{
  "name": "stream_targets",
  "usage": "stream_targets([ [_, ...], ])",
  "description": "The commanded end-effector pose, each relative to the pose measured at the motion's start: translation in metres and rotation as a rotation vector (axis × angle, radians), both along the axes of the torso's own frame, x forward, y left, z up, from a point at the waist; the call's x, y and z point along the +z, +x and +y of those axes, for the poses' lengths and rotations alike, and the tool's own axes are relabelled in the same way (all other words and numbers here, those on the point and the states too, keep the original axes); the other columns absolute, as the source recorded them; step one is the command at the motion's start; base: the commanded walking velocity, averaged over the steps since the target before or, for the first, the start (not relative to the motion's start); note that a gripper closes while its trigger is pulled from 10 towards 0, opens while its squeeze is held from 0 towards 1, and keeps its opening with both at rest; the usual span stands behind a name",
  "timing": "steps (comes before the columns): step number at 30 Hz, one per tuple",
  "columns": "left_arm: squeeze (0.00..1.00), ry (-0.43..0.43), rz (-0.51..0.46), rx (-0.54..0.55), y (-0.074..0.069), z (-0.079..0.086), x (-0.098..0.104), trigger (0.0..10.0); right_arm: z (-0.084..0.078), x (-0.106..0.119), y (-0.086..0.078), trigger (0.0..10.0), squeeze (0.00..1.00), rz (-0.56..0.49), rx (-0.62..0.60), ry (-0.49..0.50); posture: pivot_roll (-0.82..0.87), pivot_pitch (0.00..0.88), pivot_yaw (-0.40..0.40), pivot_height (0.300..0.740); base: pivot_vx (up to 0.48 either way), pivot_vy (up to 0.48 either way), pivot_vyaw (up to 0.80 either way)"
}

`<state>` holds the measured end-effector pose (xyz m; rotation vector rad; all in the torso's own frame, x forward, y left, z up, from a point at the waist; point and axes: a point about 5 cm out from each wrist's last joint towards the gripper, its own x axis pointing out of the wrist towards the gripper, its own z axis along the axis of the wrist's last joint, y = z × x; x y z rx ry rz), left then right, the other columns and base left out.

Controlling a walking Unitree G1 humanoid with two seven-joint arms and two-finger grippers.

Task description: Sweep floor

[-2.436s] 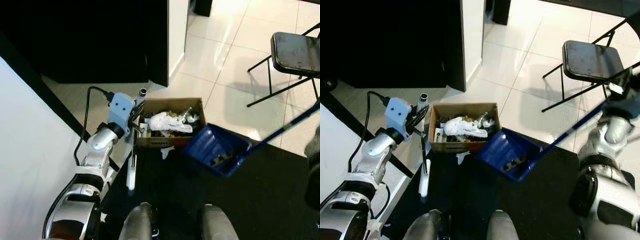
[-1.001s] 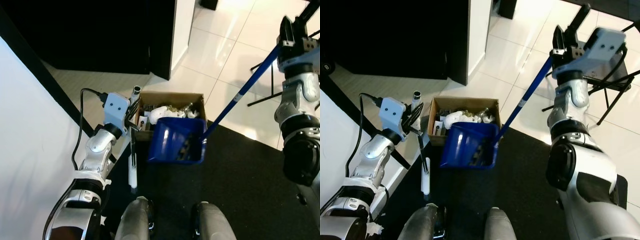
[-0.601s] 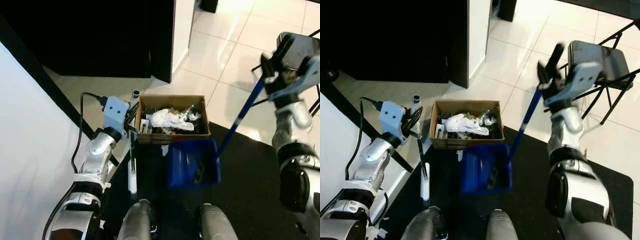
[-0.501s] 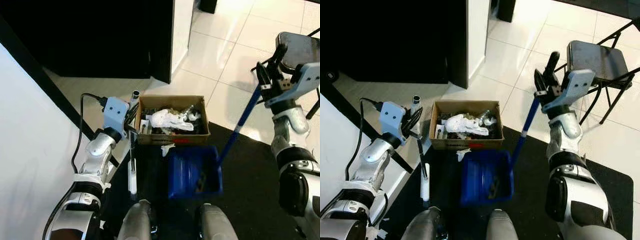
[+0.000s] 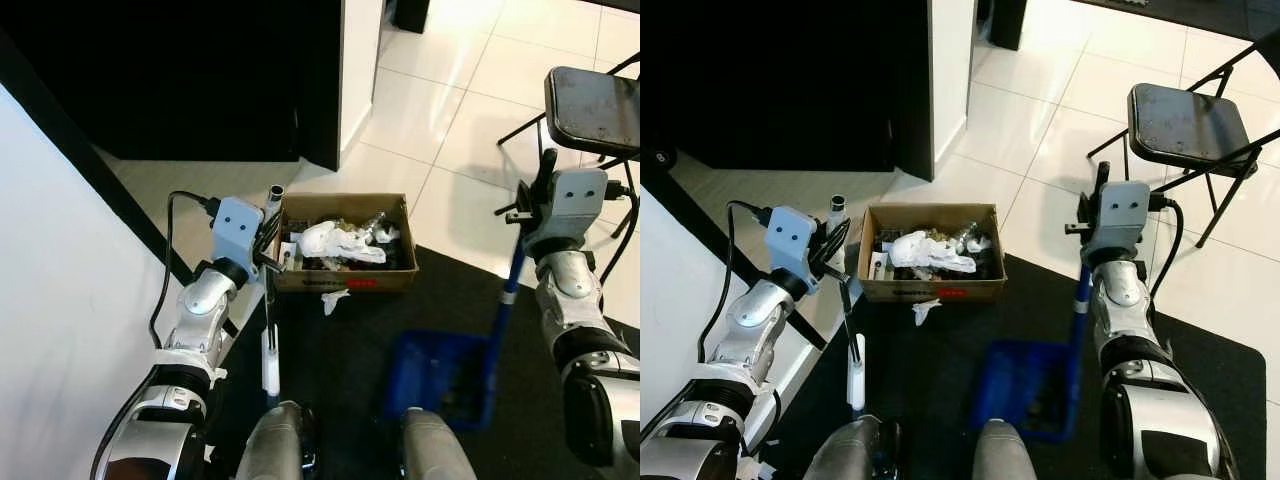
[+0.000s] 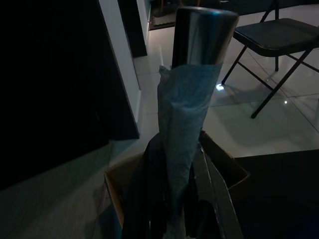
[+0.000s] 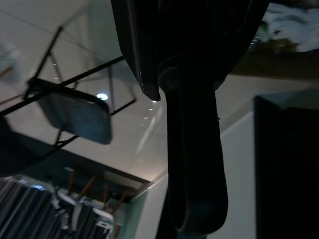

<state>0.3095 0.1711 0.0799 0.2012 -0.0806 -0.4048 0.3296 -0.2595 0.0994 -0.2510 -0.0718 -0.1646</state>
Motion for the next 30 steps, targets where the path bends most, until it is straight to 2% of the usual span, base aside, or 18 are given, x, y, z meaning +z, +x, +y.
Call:
stream_targets([
  [1, 0.00, -0.004, -0.011, -0.006, 0.000, -0.004, 0.000, 10.0, -0.004, 0.001, 0.000, 10.0, 0.00, -0.008, -0.053, -0.014, -0.01, 0.000, 0.020, 0.740, 0.000, 0.000, 0.00],
  [6, 0.00, -0.009, -0.013, -0.008, 0.001, -0.006, 0.000, 10.0, -0.005, 0.001, -0.001, 10.0, 0.00, -0.036, -0.146, -0.049, 0.00, 0.000, 0.021, 0.740, 0.000, 0.000, 0.00],
  [11, 0.00, -0.012, -0.014, -0.009, 0.001, -0.009, 0.000, 10.0, 0.001, 0.001, -0.002, 10.0, 0.00, -0.058, -0.137, -0.061, 0.00, 0.000, 0.020, 0.740, 0.000, 0.000, 0.00],
  [12, 0.00, -0.014, -0.015, -0.011, 0.001, -0.010, 0.000, 10.0, 0.008, 0.003, -0.001, 10.0, 0.00, -0.090, -0.116, -0.096, 0.00, 0.000, 0.020, 0.740, 0.000, 0.000, 0.00],
  [14, 0.00, -0.015, -0.015, -0.011, 0.001, -0.011, 0.000, 10.0, 0.012, 0.003, -0.001, 10.0, 0.00, -0.101, -0.111, -0.113, 0.00, 0.000, 0.020, 0.740, 0.000, 0.000, 0.00],
  [22, 0.00, -0.027, -0.005, -0.008, 0.001, -0.016, -0.003, 10.0, 0.032, 0.000, 0.000, 10.0, 0.00, -0.136, -0.086, -0.136, 0.01, 0.000, 0.020, 0.740, 0.000, 0.000, 0.00],
  [26, 0.00, -0.028, -0.005, -0.007, 0.001, -0.016, -0.003, 10.0, 0.035, 0.000, -0.001, 10.0, 0.00, -0.146, -0.087, -0.147, 0.01, 0.000, 0.018, 0.740, 0.000, 0.000, 0.00],
  [29, 0.00, -0.029, -0.002, 0.013, 0.002, -0.012, -0.003, 10.0, 0.042, -0.003, -0.001, 10.0, 0.00, -0.147, -0.070, -0.102, 0.01, 0.002, 0.017, 0.740, 0.000, 0.000, 0.00],
  [30, 0.00, -0.033, 0.002, 0.022, 0.002, -0.011, -0.003, 10.0, 0.045, -0.005, -0.001, 10.0, 0.00, -0.139, -0.040, -0.057, 0.01, 0.002, 0.017, 0.740, 0.000, 0.000, 0.00],
])
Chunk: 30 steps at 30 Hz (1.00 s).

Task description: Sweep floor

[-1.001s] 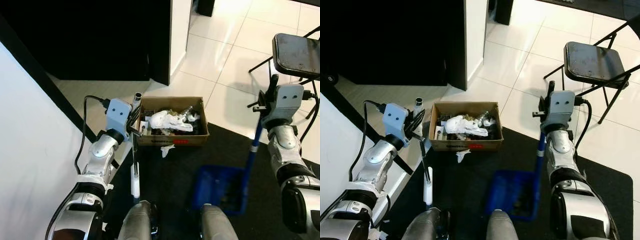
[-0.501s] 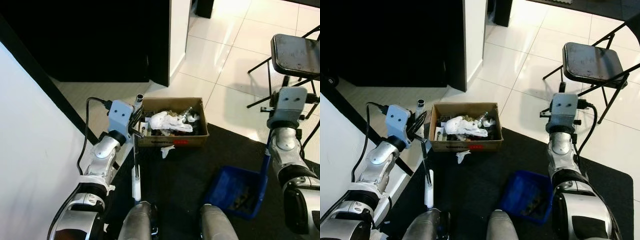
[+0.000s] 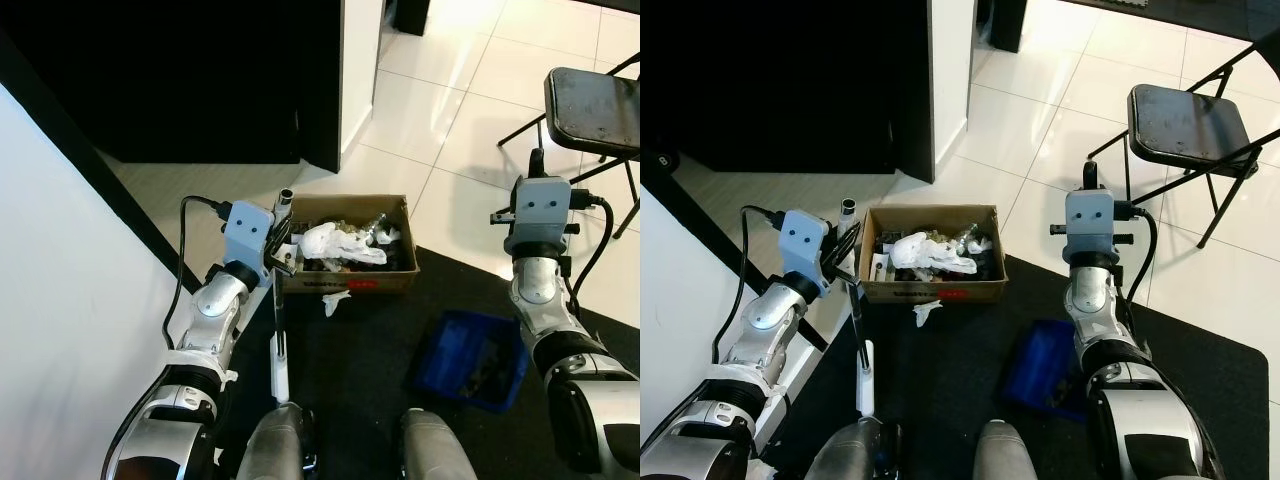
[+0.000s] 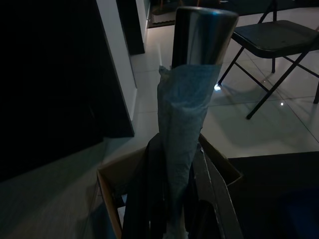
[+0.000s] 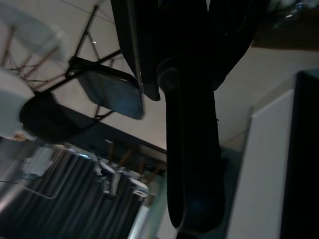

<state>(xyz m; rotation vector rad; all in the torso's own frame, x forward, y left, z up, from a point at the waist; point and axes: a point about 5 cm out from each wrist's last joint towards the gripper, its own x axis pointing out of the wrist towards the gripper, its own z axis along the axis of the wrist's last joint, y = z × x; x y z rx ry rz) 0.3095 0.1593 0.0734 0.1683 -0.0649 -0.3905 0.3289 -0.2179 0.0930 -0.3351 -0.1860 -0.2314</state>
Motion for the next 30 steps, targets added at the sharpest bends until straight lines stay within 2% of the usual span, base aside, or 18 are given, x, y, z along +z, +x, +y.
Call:
stream_targets([
  [1, 0.00, -0.006, -0.017, 0.013, 0.002, 0.001, 0.003, 10.0, 0.005, 0.001, 0.000, 10.0, 0.00, -0.020, 0.040, 0.061, 0.01, 0.002, 0.017, 0.740, 0.000, 0.000, 0.00],
  [2, 0.00, -0.006, -0.017, 0.013, 0.002, 0.001, 0.003, 10.0, 0.005, 0.001, 0.000, 10.0, 0.00, -0.020, 0.040, 0.061, 0.01, 0.002, 0.017, 0.740, 0.000, 0.000, 0.00],
  [4, 0.00, -0.015, -0.012, 0.024, 0.002, 0.003, 0.003, 10.0, 0.016, -0.004, 0.000, 10.0, 0.00, 0.001, 0.144, 0.138, 0.01, 0.005, 0.017, 0.740, 0.000, 0.000, 0.00],
  [7, 0.00, -0.019, -0.010, 0.029, 0.003, 0.003, 0.003, 10.0, 0.030, -0.010, -0.002, 10.0, 0.00, 0.040, 0.245, 0.114, 0.01, 0.008, 0.017, 0.740, 0.000, 0.000, 0.00],
  [10, 0.00, -0.020, -0.010, 0.030, 0.003, 0.003, 0.003, 10.0, 0.036, -0.012, -0.003, 10.0, 0.00, 0.060, 0.290, 0.087, 0.01, 0.007, 0.017, 0.740, 0.000, 0.000, 0.00],
  [17, 0.00, -0.016, -0.007, 0.035, 0.003, 0.005, 0.002, 10.0, 0.052, -0.018, -0.005, 10.0, 0.00, 0.097, 0.406, 0.140, 0.02, 0.000, 0.013, 0.740, 0.000, 0.000, 0.00],
  [20, 0.00, -0.021, 0.000, 0.041, 0.002, 0.006, 0.001, 10.0, 0.054, -0.019, -0.005, 10.0, 0.00, 0.104, 0.418, 0.133, 0.02, 0.000, 0.012, 0.740, 0.000, 0.000, 0.00],
  [24, 0.00, -0.111, 0.072, 0.137, 0.002, 0.014, -0.011, 10.0, 0.061, -0.024, -0.009, 10.0, 0.00, 0.135, 0.518, 0.102, 0.02, 0.000, 0.013, 0.740, 0.000, 0.000, 0.00],
  [30, 0.00, -0.123, 0.089, 0.166, 0.002, 0.018, -0.013, 10.0, 0.059, -0.025, -0.011, 10.0, 0.00, 0.129, 0.509, 0.124, 0.02, 0.000, 0.018, 0.740, 0.000, 0.000, 0.00],
])
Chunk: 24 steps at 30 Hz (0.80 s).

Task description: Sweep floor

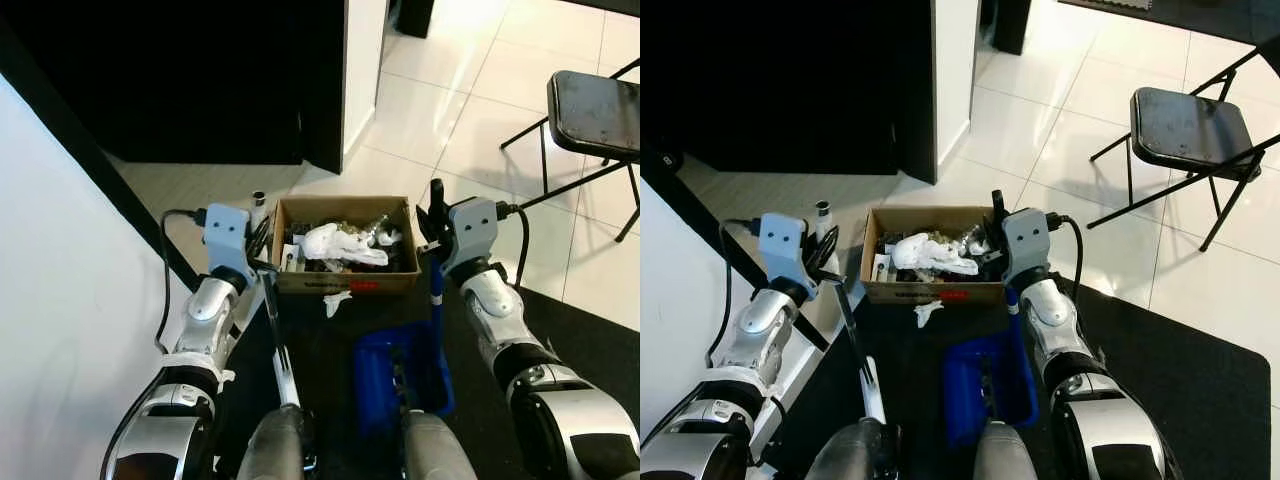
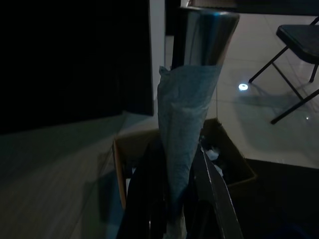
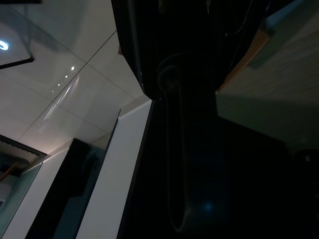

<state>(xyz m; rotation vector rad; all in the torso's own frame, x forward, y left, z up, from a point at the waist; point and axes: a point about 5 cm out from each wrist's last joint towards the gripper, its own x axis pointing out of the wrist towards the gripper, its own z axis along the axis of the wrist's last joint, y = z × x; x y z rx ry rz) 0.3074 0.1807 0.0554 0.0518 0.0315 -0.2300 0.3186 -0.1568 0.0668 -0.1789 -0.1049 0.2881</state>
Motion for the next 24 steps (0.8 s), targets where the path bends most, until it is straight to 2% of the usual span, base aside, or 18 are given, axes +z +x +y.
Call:
stream_targets([
  [1, 0.00, -0.024, -0.011, -0.001, 0.004, -0.003, 0.004, 10.0, -0.003, 0.000, -0.002, 10.0, 0.00, -0.015, -0.011, 0.016, 0.02, 0.000, 0.018, 0.740, 0.000, 0.000, 0.00],
  [6, 0.00, -0.036, -0.013, -0.045, 0.000, -0.007, 0.002, 10.0, -0.007, -0.004, -0.004, 10.0, 0.00, 0.006, -0.030, 0.040, 0.02, 0.000, 0.025, 0.740, 0.000, 0.000, 0.00],
  [9, 0.00, -0.050, -0.028, -0.041, 0.000, -0.008, 0.002, 10.0, -0.011, -0.004, -0.006, 10.0, 0.00, 0.000, -0.048, 0.072, 0.02, 0.000, 0.026, 0.740, 0.000, 0.000, 0.00],
  [18, 0.00, -0.049, -0.056, -0.039, 0.002, -0.008, 0.008, 10.0, -0.015, -0.003, -0.008, 10.0, 0.00, -0.025, -0.061, 0.089, 0.01, 0.000, 0.027, 0.740, 0.000, 0.000, 0.00],
  [24, 0.00, -0.045, -0.043, -0.040, -0.002, -0.006, 0.003, 10.0, -0.016, -0.001, -0.008, 10.0, 0.00, -0.041, -0.066, 0.096, 0.01, 0.000, 0.022, 0.740, 0.000, 0.000, 0.00],
])
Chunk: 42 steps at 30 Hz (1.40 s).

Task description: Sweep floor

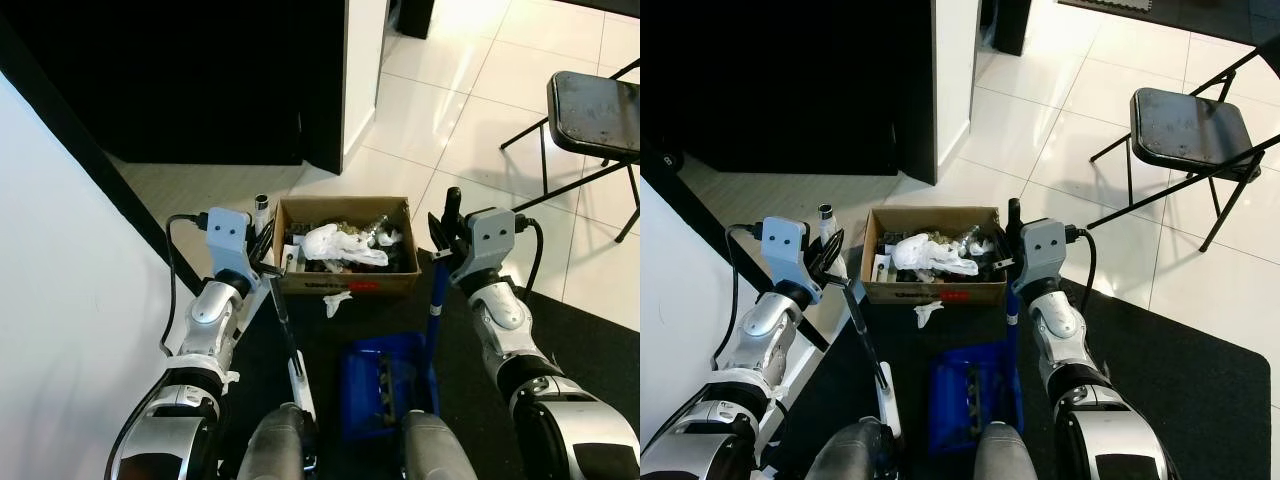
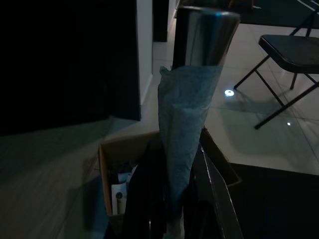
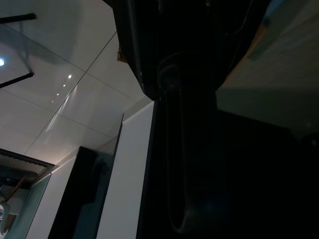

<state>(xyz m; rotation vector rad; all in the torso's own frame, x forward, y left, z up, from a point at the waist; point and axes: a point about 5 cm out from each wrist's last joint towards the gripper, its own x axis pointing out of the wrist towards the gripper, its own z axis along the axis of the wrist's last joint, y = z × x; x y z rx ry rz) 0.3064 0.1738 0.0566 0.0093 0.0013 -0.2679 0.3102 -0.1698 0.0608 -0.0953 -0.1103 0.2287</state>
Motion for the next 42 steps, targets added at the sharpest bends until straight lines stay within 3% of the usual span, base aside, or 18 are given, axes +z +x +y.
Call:
stream_targets([
  [1, 0.00, 0.001, -0.019, -0.002, -0.0011, 0.0013, 0.0015, 10.0, -0.0027, 0.0056, 0.0004, 10.0, 0.00, -0.043, -0.012, 0.010, 0.01, 0.000, 0.022, 0.740, 0.000, 0.000, 0.00],
  [20, 0.00, 0.001, -0.048, 0.016, -0.0022, 0.0004, 0.0034, 10.0, -0.0052, 0.0082, 0.0030, 10.0, 0.00, -0.044, -0.028, 0.045, 0.01, 0.005, 0.019, 0.740, 0.000, 0.000, 0.00],
  [25, 0.00, -0.031, -0.005, 0.065, 0.0003, 0.0027, 0.0006, 10.0, -0.0104, 0.0059, 0.0032, 10.0, 0.00, -0.024, -0.075, 0.040, 0.01, 0.008, 0.020, 0.740, 0.000, 0.000, 0.00],
  [42, 0.00, -0.011, 0.000, 0.070, -0.0018, 0.0015, -0.0018, 10.0, -0.0094, 0.0011, 0.0029, 10.0, 0.00, 0.015, -0.083, 0.039, 0.01, 0.015, 0.016, 0.740, 0.000, 0.000, 0.00],
])
